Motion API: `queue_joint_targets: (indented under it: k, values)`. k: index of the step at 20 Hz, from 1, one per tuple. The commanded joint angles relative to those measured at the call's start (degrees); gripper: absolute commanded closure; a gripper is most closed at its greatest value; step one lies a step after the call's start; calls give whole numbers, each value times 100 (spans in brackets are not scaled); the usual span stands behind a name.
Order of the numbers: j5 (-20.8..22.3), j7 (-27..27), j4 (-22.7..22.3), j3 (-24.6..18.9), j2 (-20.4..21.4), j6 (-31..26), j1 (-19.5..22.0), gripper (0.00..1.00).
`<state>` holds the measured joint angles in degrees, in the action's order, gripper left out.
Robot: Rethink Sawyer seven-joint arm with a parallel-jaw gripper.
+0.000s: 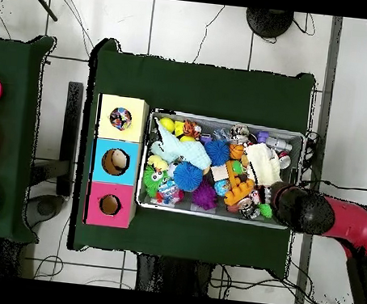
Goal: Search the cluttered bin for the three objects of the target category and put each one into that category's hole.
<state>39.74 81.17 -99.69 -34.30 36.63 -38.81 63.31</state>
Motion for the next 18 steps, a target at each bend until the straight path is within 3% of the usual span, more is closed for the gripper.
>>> queue_joint_targets:
  k: [1,7,18]
  values:
    - [128,-1287,-274,-284,273,-476,83,0]
    - [279,-1184,-347,-206,91,-263,94,0]
    - [316,-928,-649,-146,180,-78,82,0]
